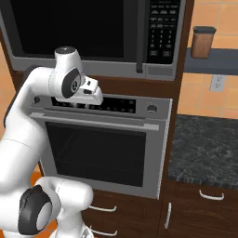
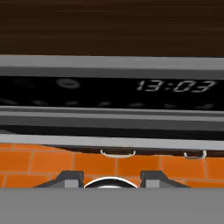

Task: Navigate to the dishwasher.

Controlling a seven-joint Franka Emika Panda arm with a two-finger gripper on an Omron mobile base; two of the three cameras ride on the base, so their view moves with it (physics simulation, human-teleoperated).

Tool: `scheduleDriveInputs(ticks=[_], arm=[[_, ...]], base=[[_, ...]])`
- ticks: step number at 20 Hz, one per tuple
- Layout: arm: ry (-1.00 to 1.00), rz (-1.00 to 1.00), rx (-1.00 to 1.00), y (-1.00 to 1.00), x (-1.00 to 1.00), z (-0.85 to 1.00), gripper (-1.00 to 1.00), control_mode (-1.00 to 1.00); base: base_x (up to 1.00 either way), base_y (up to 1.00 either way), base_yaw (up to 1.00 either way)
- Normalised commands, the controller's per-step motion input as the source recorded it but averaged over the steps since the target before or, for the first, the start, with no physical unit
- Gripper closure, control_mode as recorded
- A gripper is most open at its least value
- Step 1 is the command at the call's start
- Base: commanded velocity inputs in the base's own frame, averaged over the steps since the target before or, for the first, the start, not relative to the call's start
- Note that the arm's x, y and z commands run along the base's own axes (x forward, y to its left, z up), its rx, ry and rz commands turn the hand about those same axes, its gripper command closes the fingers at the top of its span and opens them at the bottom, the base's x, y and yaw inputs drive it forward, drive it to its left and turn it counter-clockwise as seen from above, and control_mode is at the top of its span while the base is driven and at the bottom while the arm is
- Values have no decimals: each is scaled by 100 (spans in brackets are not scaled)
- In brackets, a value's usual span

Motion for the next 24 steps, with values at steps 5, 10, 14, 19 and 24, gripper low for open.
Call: scheduleDriveInputs(ticks=[5, 10, 14, 19, 24], arm=[[0, -4, 0, -11, -67, -6, -100, -100], [-6, 0, 0, -1, -100, -31, -100, -100], [-6, 0, 0, 0, -47, -17, -100, 100], [0, 0, 0, 0, 0, 0, -100, 100], [0, 0, 0, 0, 0, 0, -100, 100]], base=[[0, 0, 0], [0, 0, 0], [-49, -1, 0], [-97, -57, -26], [-32, -54, -49]])
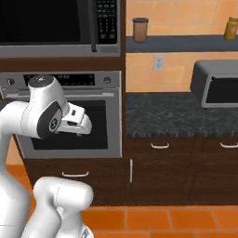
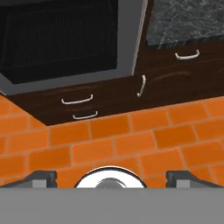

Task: Navigate to the dishwasher.

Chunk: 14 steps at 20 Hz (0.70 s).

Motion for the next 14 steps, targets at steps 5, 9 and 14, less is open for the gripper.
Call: scheduleDriveInputs(ticks=[5, 9, 14], arm=[[0, 0, 0, 0, 0, 0, -100, 100], [0, 0, 0, 0, 0, 0, -100, 100], [0, 0, 0, 0, 0, 0, -100, 100]], base=[[0, -63, -54], [23, -74, -49], [30, -77, -51]])
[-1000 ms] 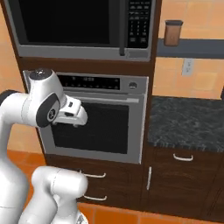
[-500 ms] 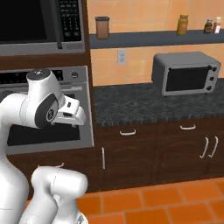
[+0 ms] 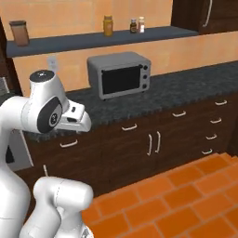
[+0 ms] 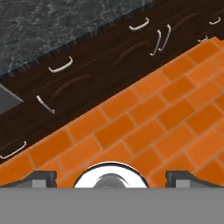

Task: Navigate to the dishwasher.

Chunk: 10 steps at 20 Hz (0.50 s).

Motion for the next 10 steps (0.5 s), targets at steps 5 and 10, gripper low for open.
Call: scheduleDriveInputs(ticks=[5, 10], arm=[[0, 0, 0, 0, 0, 0, -100, 100], [0, 0, 0, 0, 0, 0, -100, 100]], base=[[21, -69, -57], [26, -63, -59]])
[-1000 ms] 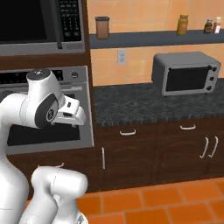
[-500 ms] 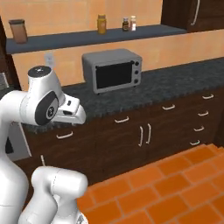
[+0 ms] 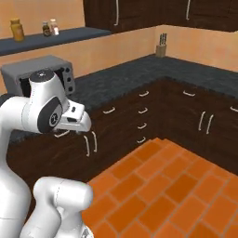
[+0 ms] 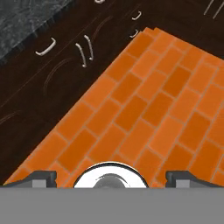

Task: Navigate to the dishwasher.

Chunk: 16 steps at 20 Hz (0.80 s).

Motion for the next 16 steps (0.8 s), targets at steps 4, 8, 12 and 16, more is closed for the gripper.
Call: scheduleDriveInputs(ticks=[4, 8, 12, 16], arm=[[0, 0, 0, 0, 0, 0, -100, 100], [0, 0, 0, 0, 0, 0, -100, 100], [0, 0, 0, 0, 0, 0, -100, 100], [0, 0, 0, 0, 0, 0, -100, 100]], base=[[30, -57, -61], [30, -56, -61], [29, -56, -62], [11, -48, -64]])
